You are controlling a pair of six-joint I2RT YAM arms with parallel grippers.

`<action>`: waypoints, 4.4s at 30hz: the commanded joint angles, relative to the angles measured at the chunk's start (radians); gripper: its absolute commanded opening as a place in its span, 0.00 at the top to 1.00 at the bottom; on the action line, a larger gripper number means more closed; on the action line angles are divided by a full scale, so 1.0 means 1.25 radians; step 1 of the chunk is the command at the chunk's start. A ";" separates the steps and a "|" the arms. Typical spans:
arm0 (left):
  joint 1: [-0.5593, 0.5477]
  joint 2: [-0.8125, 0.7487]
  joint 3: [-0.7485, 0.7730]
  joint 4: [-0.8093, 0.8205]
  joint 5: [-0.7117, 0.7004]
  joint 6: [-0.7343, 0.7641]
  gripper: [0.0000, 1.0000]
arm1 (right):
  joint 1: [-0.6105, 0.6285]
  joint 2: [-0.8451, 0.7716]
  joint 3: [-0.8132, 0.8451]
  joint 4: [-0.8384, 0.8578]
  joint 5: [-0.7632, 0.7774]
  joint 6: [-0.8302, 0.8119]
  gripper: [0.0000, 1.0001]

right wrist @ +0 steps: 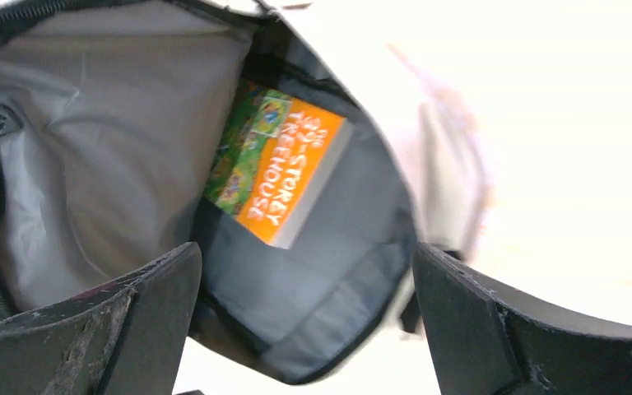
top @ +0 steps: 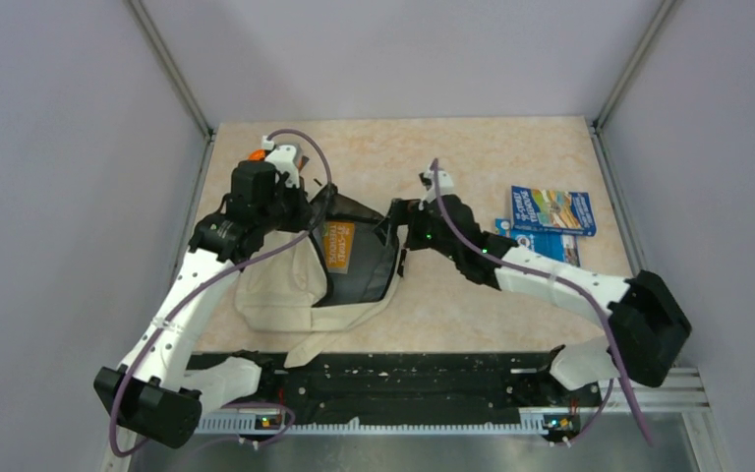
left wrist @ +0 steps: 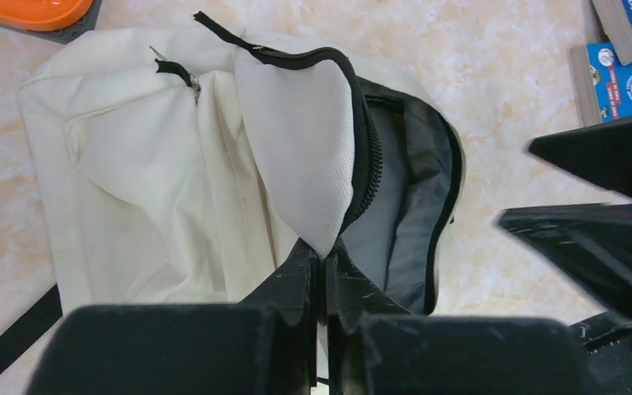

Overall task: Pack the student bag
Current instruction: Place the book in the student bag, then pick up the book from the center of the board, then place the book in the student bag.

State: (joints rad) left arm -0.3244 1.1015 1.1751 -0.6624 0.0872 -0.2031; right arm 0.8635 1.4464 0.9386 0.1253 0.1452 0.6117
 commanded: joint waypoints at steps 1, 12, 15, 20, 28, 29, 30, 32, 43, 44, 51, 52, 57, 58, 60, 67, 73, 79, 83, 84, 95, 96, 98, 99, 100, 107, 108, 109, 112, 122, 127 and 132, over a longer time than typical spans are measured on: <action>0.002 -0.019 -0.016 0.076 -0.051 0.007 1.00 | -0.110 -0.132 -0.030 -0.205 -0.010 -0.100 0.04; 0.002 -0.009 -0.051 0.094 -0.043 -0.016 1.00 | -0.567 -0.313 -0.170 -0.225 -0.180 -0.112 0.01; 0.002 -0.013 -0.057 0.098 -0.036 -0.022 1.00 | -0.719 -0.319 -0.226 -0.171 -0.232 -0.079 0.01; 0.002 -0.016 -0.061 0.103 -0.028 -0.026 1.00 | -0.896 -0.332 -0.325 -0.026 -0.287 0.002 0.01; 0.002 -0.011 -0.060 0.101 -0.024 -0.031 1.00 | -1.040 -0.273 -0.390 0.123 -0.258 0.066 0.04; 0.002 -0.010 -0.060 0.100 -0.021 -0.032 1.00 | -1.048 -0.260 -0.389 0.132 -0.246 0.065 0.04; 0.002 -0.009 -0.060 0.100 -0.020 -0.034 1.00 | -1.058 -0.245 -0.387 0.142 -0.237 0.062 0.04; 0.002 -0.007 -0.060 0.102 -0.016 -0.035 1.00 | -1.089 -0.209 -0.378 0.149 -0.232 0.062 0.04; 0.002 -0.008 -0.059 0.098 -0.024 -0.035 1.00 | -1.197 0.049 -0.304 0.291 -0.428 0.064 0.03; 0.002 -0.009 -0.059 0.098 -0.025 -0.035 1.00 | -1.200 0.063 -0.298 0.298 -0.443 0.067 0.03; 0.002 -0.008 -0.060 0.098 -0.027 -0.035 1.00 | -1.222 0.185 -0.238 0.362 -0.519 0.089 0.11; 0.002 -0.008 -0.059 0.098 -0.029 -0.034 1.00 | -1.228 0.202 -0.230 0.375 -0.531 0.094 0.13; 0.002 -0.009 -0.059 0.096 -0.038 -0.033 1.00 | -1.239 0.273 -0.162 0.371 -0.587 0.077 0.23; 0.002 -0.009 -0.059 0.097 -0.038 -0.033 1.00 | -1.239 0.285 -0.151 0.368 -0.596 0.074 0.23; 0.002 -0.007 -0.059 0.096 -0.039 -0.032 1.00 | -1.240 0.308 -0.126 0.359 -0.616 0.067 0.24; 0.002 -0.002 -0.057 0.093 -0.047 -0.029 1.00 | -1.241 0.399 -0.055 0.335 -0.736 0.059 0.29; 0.003 0.000 -0.057 0.094 -0.052 -0.028 1.00 | -1.241 0.445 -0.023 0.343 -0.786 0.068 0.34; 0.003 0.001 -0.057 0.093 -0.055 -0.026 1.00 | -1.239 0.479 0.007 0.371 -0.834 0.095 0.47; 0.003 -0.002 -0.057 0.092 -0.062 -0.025 1.00 | -1.238 0.481 0.007 0.400 -0.859 0.124 0.64; 0.003 -0.004 -0.057 0.092 -0.062 -0.025 1.00 | -1.238 0.477 0.005 0.407 -0.865 0.129 0.69; 0.003 -0.019 -0.057 0.093 -0.062 -0.024 1.00 | -1.238 0.264 -0.014 0.353 -0.808 0.151 1.00; 0.003 -0.022 -0.057 0.094 -0.062 -0.025 1.00 | -1.238 0.232 -0.023 0.370 -0.802 0.172 1.00; 0.003 -0.030 -0.057 0.096 -0.062 -0.025 1.00 | -1.237 0.165 -0.044 0.389 -0.789 0.205 1.00; 0.004 -0.032 -0.058 0.098 -0.060 -0.025 1.00 | -1.236 0.128 -0.053 0.390 -0.780 0.215 1.00; 0.004 -0.034 -0.058 0.101 -0.053 -0.025 1.00 | -1.233 0.090 -0.064 0.390 -0.770 0.225 1.00; 0.027 -0.044 -0.057 0.114 0.021 -0.026 1.00 | -1.148 -0.182 -0.086 0.249 -0.686 0.199 1.00; 0.031 -0.044 -0.057 0.115 0.040 -0.021 1.00 | -1.123 -0.215 -0.087 0.221 -0.674 0.189 1.00; 0.034 -0.042 -0.053 0.114 0.057 -0.015 1.00 | -1.098 -0.247 -0.088 0.191 -0.661 0.179 1.00; 0.036 -0.044 -0.049 0.107 0.087 0.010 1.00 | -1.021 -0.339 -0.116 0.149 -0.627 0.187 1.00; 0.057 -0.057 -0.057 0.121 0.118 0.030 1.00 | -0.622 -0.489 -0.244 0.130 -0.397 0.277 1.00; 0.057 -0.046 -0.064 0.126 0.110 0.027 1.00 | -0.404 -0.451 -0.261 0.172 -0.252 0.286 1.00; 0.057 -0.044 -0.068 0.132 0.112 0.020 1.00 | -0.287 -0.321 -0.269 0.308 -0.191 0.318 1.00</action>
State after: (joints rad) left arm -0.2565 1.0626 1.0878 -0.5888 0.2127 -0.1833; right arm 0.4244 0.9604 0.5938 0.2741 -0.2260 0.9386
